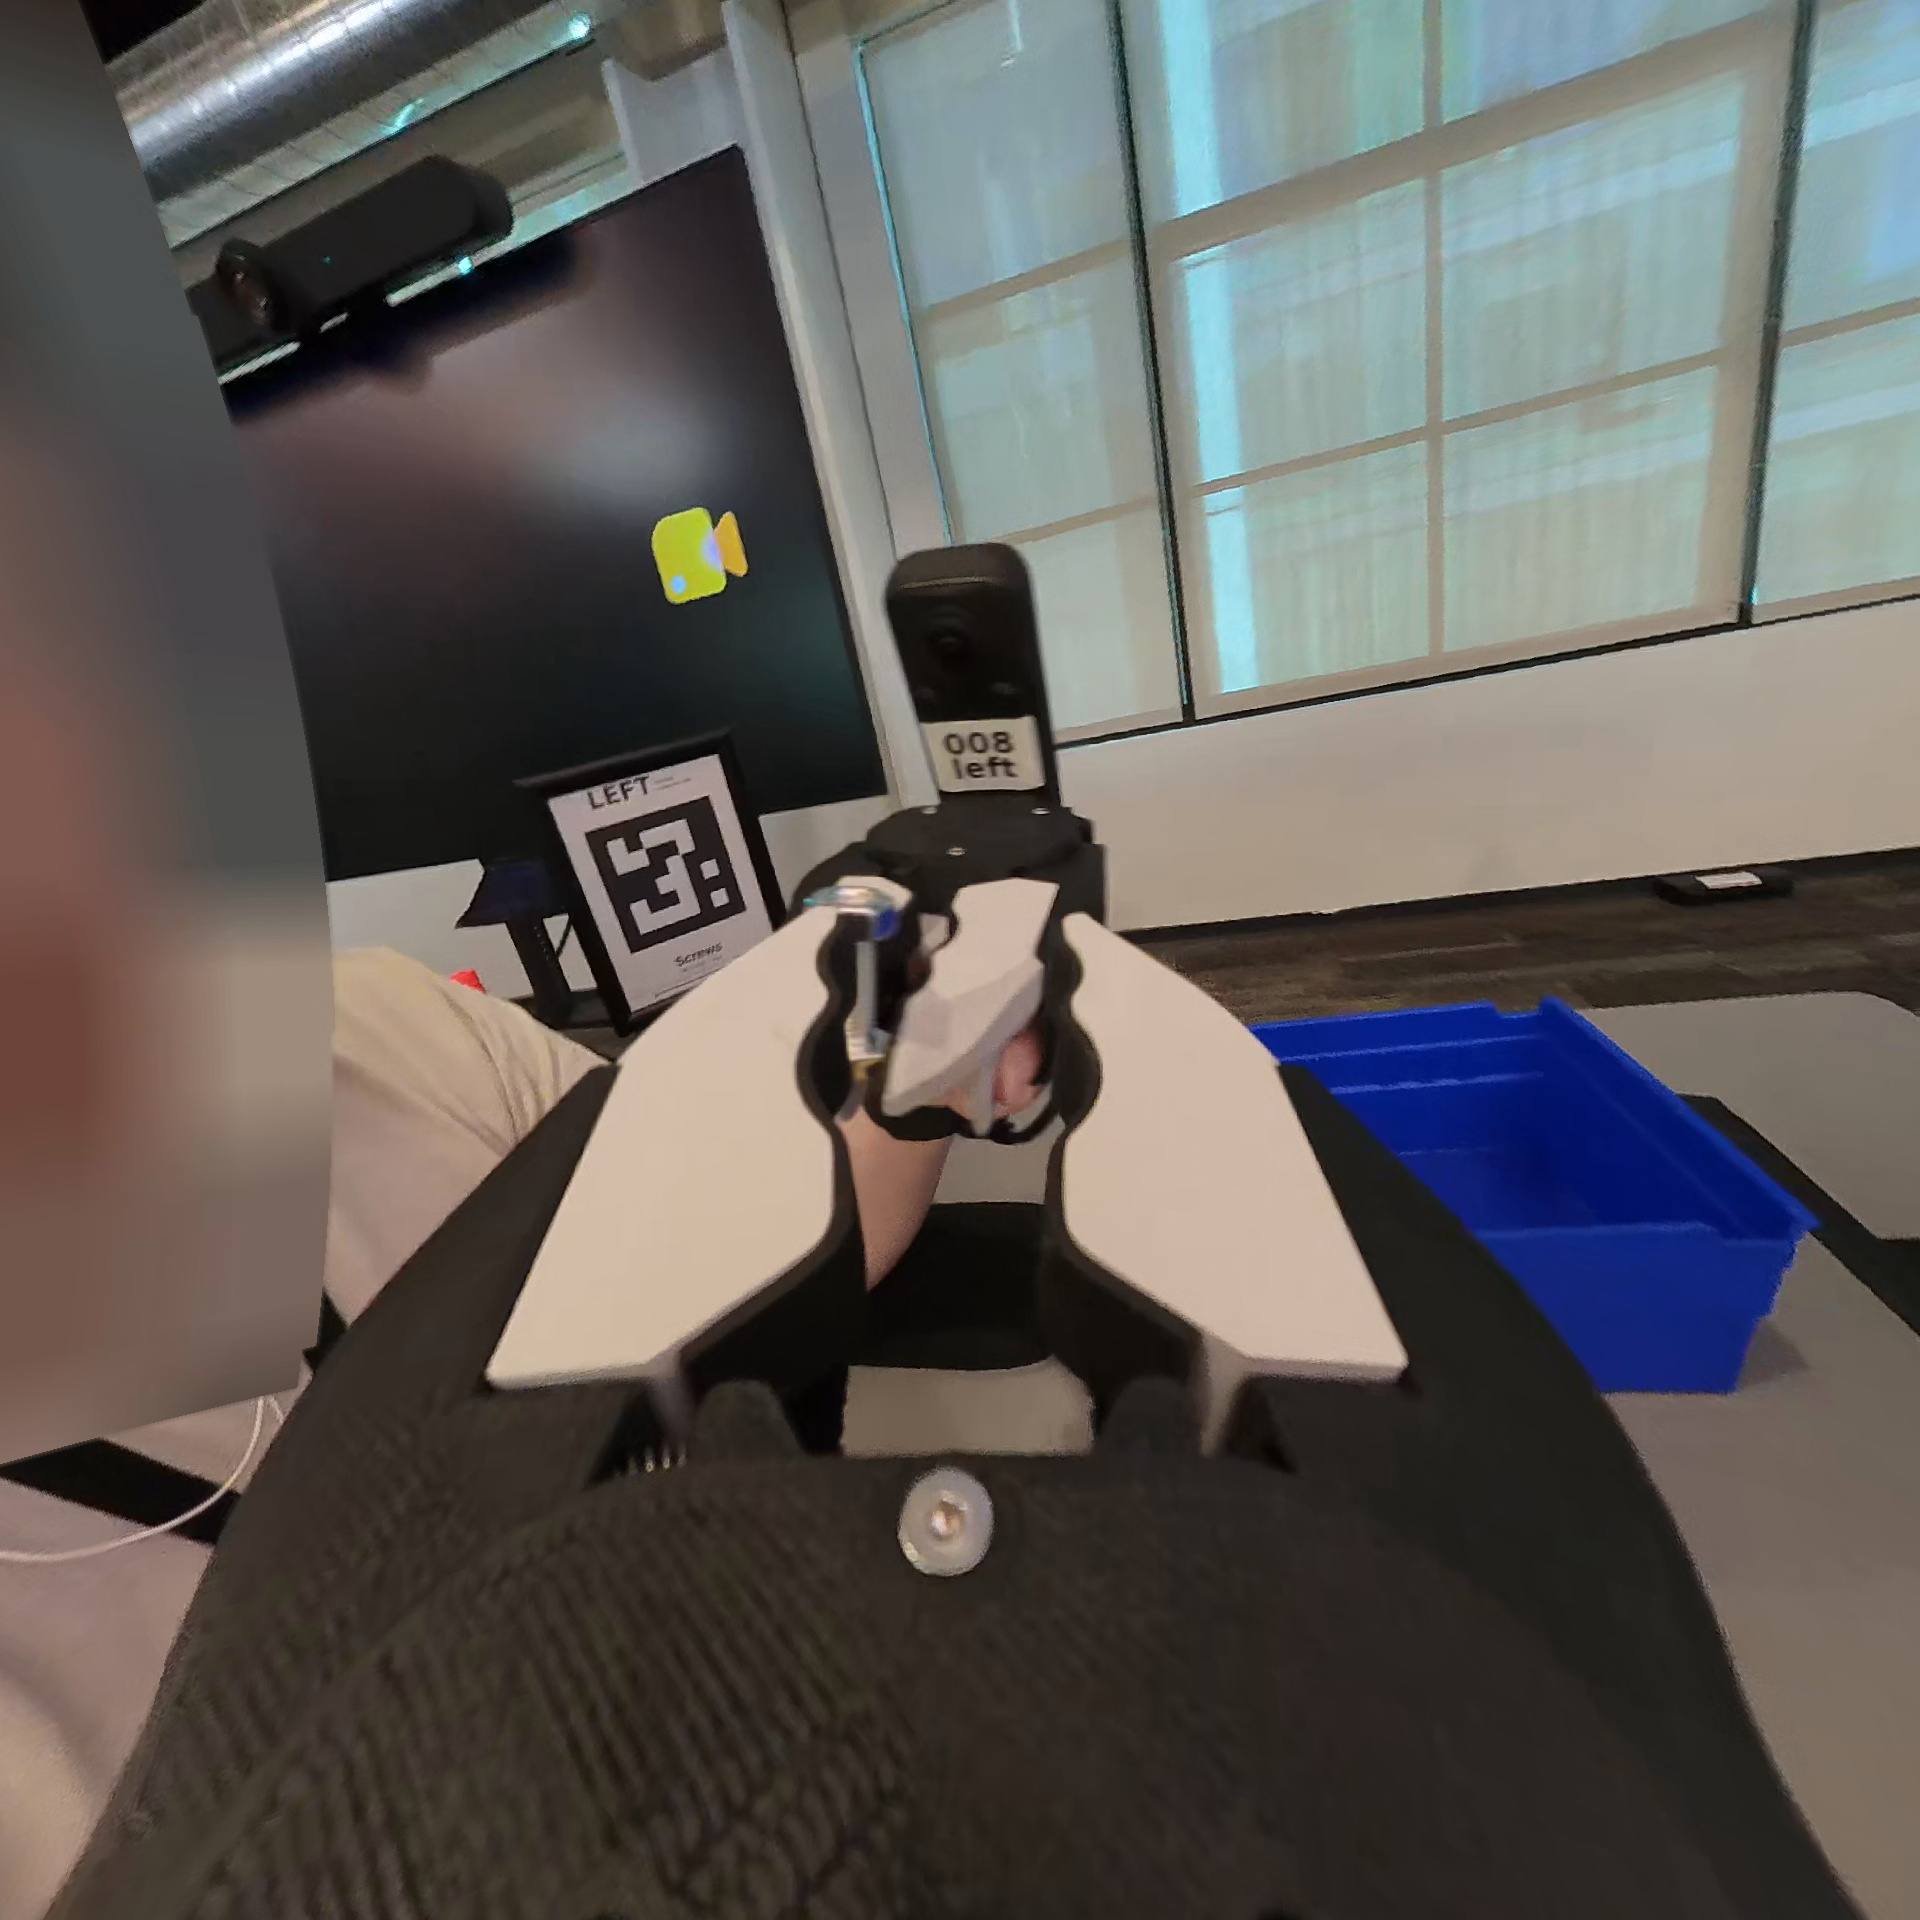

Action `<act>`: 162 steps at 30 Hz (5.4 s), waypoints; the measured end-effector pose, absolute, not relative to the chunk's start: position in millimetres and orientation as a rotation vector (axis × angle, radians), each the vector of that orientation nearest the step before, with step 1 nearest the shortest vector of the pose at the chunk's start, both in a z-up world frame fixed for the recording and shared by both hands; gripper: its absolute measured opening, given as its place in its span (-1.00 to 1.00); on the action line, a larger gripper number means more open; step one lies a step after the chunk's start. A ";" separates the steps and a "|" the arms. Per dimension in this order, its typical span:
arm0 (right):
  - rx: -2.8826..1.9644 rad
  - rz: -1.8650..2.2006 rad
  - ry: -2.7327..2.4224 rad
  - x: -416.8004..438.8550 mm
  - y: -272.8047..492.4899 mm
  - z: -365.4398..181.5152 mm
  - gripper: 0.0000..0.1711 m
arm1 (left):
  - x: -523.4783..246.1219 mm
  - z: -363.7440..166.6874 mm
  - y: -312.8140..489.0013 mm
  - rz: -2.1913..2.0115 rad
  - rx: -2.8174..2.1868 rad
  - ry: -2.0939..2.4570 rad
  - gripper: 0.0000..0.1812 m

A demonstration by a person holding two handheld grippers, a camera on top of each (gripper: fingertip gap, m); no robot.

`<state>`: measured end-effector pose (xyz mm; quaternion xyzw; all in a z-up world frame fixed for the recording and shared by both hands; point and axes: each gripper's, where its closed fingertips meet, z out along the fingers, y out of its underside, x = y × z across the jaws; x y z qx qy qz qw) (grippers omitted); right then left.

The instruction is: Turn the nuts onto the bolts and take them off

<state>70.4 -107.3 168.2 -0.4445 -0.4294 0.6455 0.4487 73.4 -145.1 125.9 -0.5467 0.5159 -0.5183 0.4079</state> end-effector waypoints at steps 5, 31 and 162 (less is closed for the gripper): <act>-1.092 1.565 -1.122 54.8 -123.1 165.9 -0.53 | 75.5 123.9 -144.7 -1.317 -1.386 1.303 -0.81; -1.101 1.516 -1.132 56.6 -125.4 167.3 -0.55 | 74.7 120.5 -142.0 -1.222 -1.410 1.315 -0.81; -2.082 -0.288 -0.823 340.2 67.2 13.3 -0.72 | -150.8 -79.0 38.0 -0.376 -2.546 0.610 -0.70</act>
